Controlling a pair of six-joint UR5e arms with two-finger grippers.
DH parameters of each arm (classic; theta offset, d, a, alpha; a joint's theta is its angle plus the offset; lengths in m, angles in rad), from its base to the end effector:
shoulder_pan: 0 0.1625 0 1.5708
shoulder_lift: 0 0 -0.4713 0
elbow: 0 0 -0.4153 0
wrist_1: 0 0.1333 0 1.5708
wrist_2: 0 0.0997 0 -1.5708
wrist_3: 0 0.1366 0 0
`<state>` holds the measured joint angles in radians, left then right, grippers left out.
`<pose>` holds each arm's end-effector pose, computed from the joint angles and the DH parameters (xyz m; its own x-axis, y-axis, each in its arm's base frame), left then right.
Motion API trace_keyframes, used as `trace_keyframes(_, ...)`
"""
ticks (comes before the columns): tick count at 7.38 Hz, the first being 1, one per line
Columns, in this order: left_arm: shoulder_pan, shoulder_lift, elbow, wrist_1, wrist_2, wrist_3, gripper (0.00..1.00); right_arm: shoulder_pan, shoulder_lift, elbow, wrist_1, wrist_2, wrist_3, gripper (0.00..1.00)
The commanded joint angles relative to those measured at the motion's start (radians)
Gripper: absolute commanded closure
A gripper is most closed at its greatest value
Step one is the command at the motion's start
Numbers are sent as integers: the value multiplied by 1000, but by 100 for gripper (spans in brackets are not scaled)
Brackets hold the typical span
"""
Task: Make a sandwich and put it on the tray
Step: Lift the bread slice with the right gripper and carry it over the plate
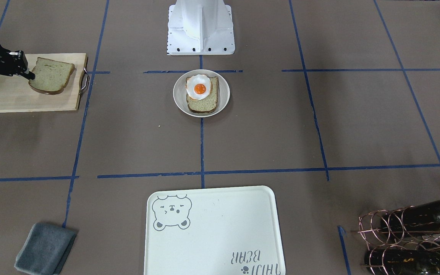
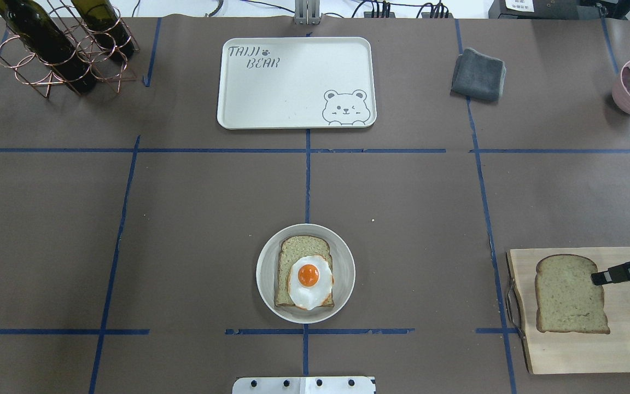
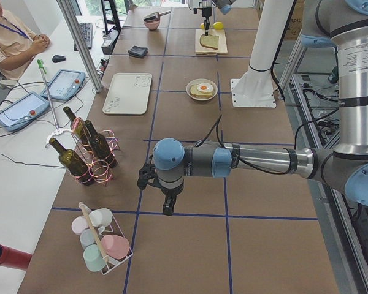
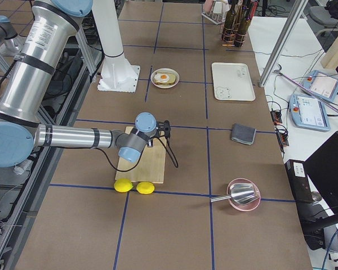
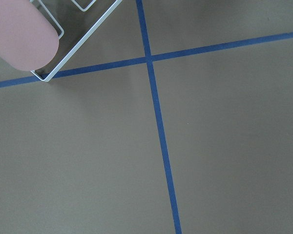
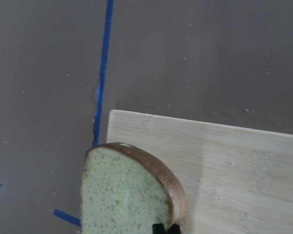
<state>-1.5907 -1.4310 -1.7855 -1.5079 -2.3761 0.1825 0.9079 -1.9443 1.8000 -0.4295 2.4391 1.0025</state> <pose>-0.0437 -0.4485 0.6916 0.6850 0.1764 -0.7068 -0.1062 0.9841 0.1427 -0.2031 -0.3074 0.6252 0.3433 -0.1253 0.9308 0.0830 0.9912 0.1028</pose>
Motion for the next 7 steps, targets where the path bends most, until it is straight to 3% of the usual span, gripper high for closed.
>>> trace_keyframes(1, 0, 0, 0, 0, 0, 0, 0, 43, 111, -1, -3, 57, 77, 100)
trace_keyframes(4, 0, 0, 3, 0, 0, 0, 0, -6, 397, -16, -99, 51, 263, 100)
trace_keyframes(5, 0, 0, 5, -2, 0, 0, 0, -53, 510, -33, -179, 16, 274, 100)
trace_keyframes(7, 0, 0, 9, -2, 0, 0, 0, -195, 650, -83, -218, -104, 274, 100)
